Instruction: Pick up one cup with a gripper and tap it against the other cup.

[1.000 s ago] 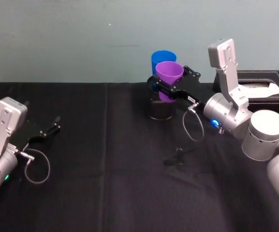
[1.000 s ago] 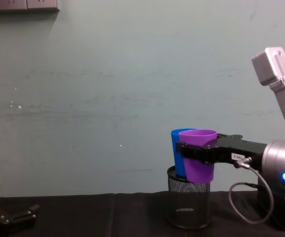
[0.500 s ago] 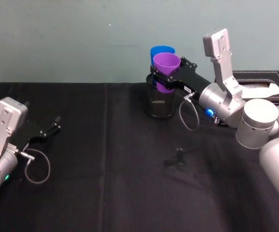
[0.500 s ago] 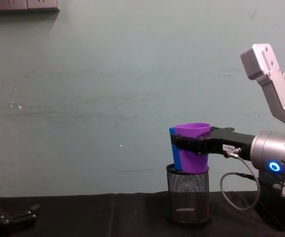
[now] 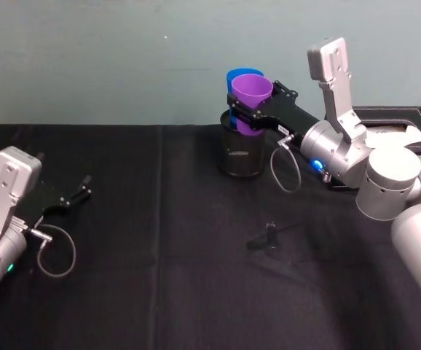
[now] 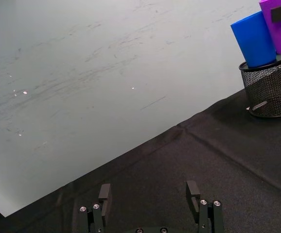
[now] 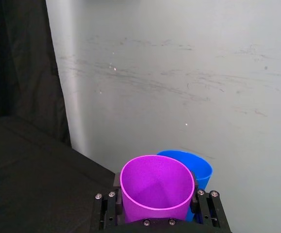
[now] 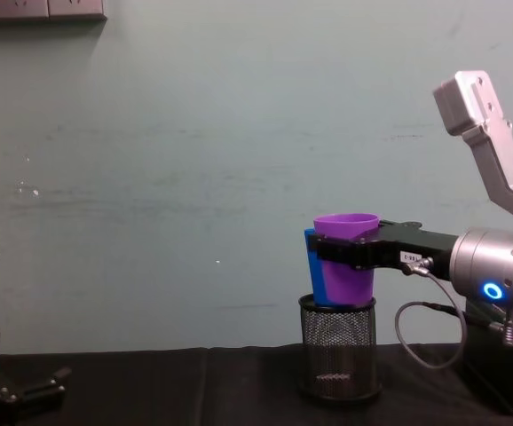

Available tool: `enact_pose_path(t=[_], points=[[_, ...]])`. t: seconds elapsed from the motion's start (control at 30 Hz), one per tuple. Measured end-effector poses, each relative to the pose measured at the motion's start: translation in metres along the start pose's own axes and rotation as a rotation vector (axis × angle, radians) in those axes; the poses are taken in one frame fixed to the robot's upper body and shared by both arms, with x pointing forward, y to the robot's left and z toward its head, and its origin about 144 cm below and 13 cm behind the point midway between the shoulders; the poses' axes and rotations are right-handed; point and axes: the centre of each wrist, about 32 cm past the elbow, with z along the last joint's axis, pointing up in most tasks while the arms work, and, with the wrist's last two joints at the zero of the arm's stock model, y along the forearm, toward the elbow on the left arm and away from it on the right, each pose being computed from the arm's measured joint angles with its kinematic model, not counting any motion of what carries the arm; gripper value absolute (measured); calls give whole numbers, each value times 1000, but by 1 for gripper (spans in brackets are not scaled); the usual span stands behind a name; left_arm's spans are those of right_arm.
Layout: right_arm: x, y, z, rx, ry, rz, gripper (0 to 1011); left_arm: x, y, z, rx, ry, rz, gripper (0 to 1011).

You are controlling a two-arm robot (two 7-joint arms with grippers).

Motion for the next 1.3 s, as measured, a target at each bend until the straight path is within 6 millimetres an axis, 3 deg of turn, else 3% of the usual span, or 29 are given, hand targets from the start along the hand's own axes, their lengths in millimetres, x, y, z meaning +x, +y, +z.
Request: enact_pose_path(t=[1.3], points=[[0,0,0,-1,2,1,749,0,0,0,0,0,0,1000]])
